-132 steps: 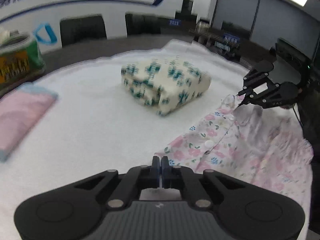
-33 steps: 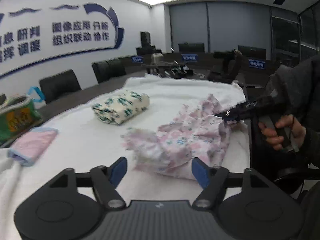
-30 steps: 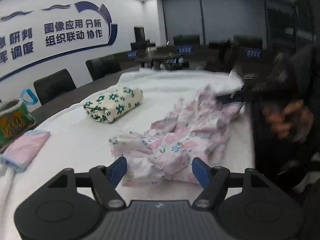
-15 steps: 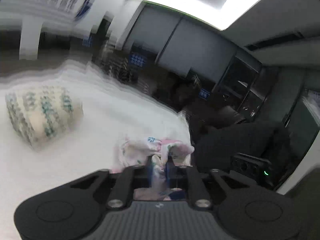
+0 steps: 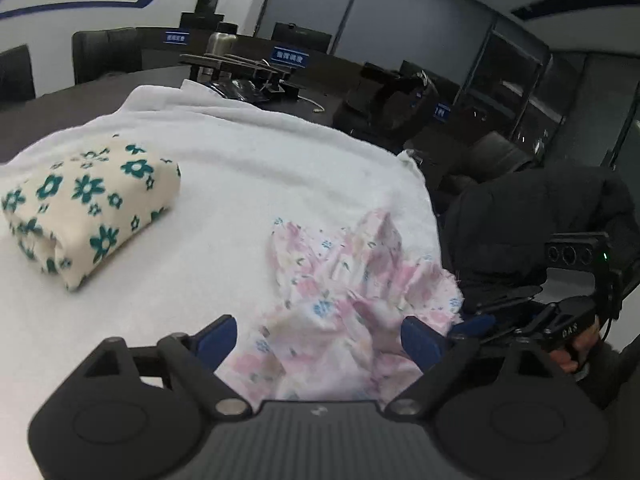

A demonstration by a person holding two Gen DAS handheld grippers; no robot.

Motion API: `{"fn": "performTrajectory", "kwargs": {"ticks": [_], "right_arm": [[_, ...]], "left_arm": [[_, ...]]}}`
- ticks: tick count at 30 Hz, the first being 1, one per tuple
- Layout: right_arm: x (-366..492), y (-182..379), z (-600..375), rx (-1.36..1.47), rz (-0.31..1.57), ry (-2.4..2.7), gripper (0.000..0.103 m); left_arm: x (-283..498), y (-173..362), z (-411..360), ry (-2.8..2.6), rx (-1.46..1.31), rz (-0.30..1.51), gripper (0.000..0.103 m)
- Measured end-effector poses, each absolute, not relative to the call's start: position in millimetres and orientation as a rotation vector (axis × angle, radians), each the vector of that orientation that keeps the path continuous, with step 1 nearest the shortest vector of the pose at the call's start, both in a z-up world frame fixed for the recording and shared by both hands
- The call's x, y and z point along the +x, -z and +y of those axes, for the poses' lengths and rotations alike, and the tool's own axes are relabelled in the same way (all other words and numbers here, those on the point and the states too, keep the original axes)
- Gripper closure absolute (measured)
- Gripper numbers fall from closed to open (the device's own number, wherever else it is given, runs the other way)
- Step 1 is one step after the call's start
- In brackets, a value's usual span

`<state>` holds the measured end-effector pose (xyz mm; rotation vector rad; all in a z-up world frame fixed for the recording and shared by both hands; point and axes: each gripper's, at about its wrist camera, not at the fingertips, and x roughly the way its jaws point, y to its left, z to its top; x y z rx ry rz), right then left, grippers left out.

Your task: Fold clothes

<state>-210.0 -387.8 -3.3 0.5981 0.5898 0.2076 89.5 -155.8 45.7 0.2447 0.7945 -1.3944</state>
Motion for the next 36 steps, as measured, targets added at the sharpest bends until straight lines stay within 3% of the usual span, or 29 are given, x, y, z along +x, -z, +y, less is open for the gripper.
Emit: {"fn": "performTrajectory", "kwargs": {"ticks": [2, 5, 7, 8, 9, 10, 12, 17, 21, 25, 26, 29, 31, 33, 36], "right_arm": [[-206, 14, -395, 0.696, 0.586, -0.161, 0.059], [-201, 15, -394, 0.738, 0.524, -0.085, 0.059], [-189, 14, -388, 0.703, 0.508, -0.032, 0.059], [-181, 12, -382, 0.647, 0.505, -0.036, 0.061], [-174, 10, -375, 0.589, 0.500, -0.043, 0.077], [-164, 7, -368, 0.508, 0.514, -0.039, 0.092], [-148, -3, -355, 0.364, 0.505, -0.094, 0.095], [-97, -58, -304, -0.037, 0.432, -0.329, 0.097], [-27, -100, -263, -0.184, 0.447, -0.561, 0.097], [82, -98, -215, -0.208, 0.649, -0.664, 0.095], [99, -89, -206, -0.223, 0.697, -0.637, 0.093], [132, -64, -185, -0.268, 0.806, -0.534, 0.077], [119, -62, -193, -0.258, 0.776, -0.496, 0.054], [91, -71, -212, -0.245, 0.706, -0.494, 0.043], [42, -88, -245, -0.193, 0.604, -0.434, 0.029]], "left_arm": [[93, -37, -174, 1.389, 0.278, 0.843, 0.015], [90, -21, -193, 1.381, 0.313, 0.883, 0.025], [87, -16, -194, 1.379, 0.309, 0.877, 0.043], [85, -17, -191, 1.377, 0.299, 0.871, 0.067], [83, -17, -187, 1.375, 0.288, 0.865, 0.081], [79, -18, -179, 1.341, 0.281, 0.839, 0.082], [68, -23, -157, 1.272, 0.257, 0.770, 0.091], [47, -46, -76, 0.980, 0.015, 0.601, 0.093], [27, -59, -20, 0.709, -0.193, 0.512, 0.093], [43, -48, -7, 0.451, -0.294, 0.579, 0.090], [53, -40, -7, 0.405, -0.295, 0.621, 0.083], [64, -24, 10, 0.372, -0.382, 0.690, 0.076], [60, -21, 29, 0.394, -0.473, 0.689, 0.064], [42, -28, 51, 0.355, -0.531, 0.660, 0.042], [4, -36, 61, 0.332, -0.500, 0.608, 0.039]]}}
